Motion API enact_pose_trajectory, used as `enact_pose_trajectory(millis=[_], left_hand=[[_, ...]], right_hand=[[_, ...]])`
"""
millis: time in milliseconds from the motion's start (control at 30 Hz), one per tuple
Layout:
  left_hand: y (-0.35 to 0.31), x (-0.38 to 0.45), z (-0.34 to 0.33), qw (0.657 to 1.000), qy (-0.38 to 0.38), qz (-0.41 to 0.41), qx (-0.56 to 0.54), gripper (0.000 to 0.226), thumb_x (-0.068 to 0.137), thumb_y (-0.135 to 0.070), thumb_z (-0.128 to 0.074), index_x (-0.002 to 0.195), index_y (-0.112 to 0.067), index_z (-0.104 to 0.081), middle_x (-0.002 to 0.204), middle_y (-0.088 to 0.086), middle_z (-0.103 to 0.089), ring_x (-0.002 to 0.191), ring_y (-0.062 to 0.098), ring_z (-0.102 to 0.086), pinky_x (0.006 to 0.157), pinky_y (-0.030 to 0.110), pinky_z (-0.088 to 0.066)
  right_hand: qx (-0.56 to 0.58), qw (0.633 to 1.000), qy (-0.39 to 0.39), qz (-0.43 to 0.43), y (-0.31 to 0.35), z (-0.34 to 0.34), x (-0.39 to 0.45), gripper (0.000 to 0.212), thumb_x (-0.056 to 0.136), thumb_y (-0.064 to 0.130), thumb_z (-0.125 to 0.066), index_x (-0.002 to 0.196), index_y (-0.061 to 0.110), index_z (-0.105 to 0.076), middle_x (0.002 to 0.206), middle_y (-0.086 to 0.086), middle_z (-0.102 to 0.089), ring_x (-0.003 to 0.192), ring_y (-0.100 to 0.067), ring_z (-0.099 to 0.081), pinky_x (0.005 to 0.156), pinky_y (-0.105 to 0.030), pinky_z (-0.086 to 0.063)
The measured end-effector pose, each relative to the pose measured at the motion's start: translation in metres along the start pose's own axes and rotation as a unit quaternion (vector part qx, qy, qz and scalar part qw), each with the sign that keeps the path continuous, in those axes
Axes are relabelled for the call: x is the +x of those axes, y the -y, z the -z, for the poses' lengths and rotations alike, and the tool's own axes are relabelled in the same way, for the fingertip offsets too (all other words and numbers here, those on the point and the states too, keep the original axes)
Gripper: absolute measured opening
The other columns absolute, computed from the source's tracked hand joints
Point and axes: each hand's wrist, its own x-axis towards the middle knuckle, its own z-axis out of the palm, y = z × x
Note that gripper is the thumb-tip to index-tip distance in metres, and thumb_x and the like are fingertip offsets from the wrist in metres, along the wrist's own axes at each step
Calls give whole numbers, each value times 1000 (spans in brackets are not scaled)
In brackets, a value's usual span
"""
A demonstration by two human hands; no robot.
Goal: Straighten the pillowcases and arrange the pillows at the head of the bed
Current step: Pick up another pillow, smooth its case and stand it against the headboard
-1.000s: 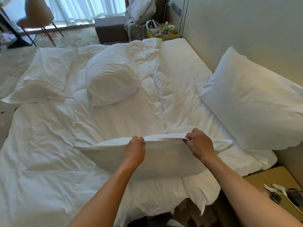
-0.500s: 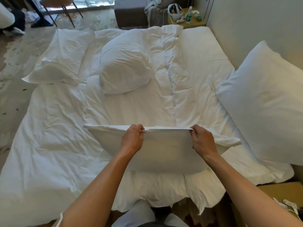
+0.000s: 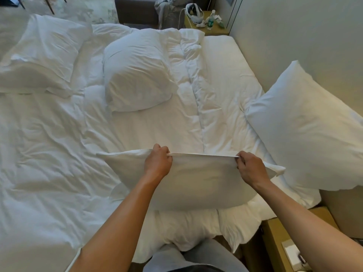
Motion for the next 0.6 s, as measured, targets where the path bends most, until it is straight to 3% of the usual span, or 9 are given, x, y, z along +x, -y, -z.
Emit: enact_pose_trajectory(millis=[100,167,233,400,600], left_hand=[[12,4,7,1000,-5,-3,-1,15,95,-22,-54,99,-12,-65,108,6,-54,89,30,-62,81,42,-56],[19,6,12,1000,-13,-10,-10,16,96,-18,-53,95,-12,-67,104,7,-56,88,30,-63,79,41,-55],[25,7,15,1000,-12,-18,-12,20,97,-16,-52,97,-11,-71,104,8,-58,88,30,-64,80,40,-55],[36,9,20,999,4,-34,11,31,103,-26,-47,97,-13,-74,103,5,-56,86,27,-62,79,40,-56],[36,11,21,999,-9,-45,14,35,103,-32,-50,79,-13,-67,87,6,-63,83,28,-62,72,37,-51]], right_hand=[[-13,1000,0,-14,3,-3,-4,16,102,24,-54,97,15,-66,94,-7,-65,88,-32,-63,78,-41,-50],[-24,999,-2,-33,4,-5,-5,18,101,23,-59,108,10,-68,111,-10,-63,97,-33,-64,85,-41,-51],[-47,998,-7,-40,5,-8,-5,19,100,18,-59,105,2,-68,120,-13,-59,97,-35,-64,88,-42,-51],[-54,997,-21,-42,7,-8,1,19,101,13,-54,90,4,-68,103,-14,-64,88,-33,-63,77,-37,-46],[-37,999,-19,-34,-5,-4,10,28,102,23,-53,81,13,-67,86,-7,-65,78,-30,-61,71,-40,-48]])
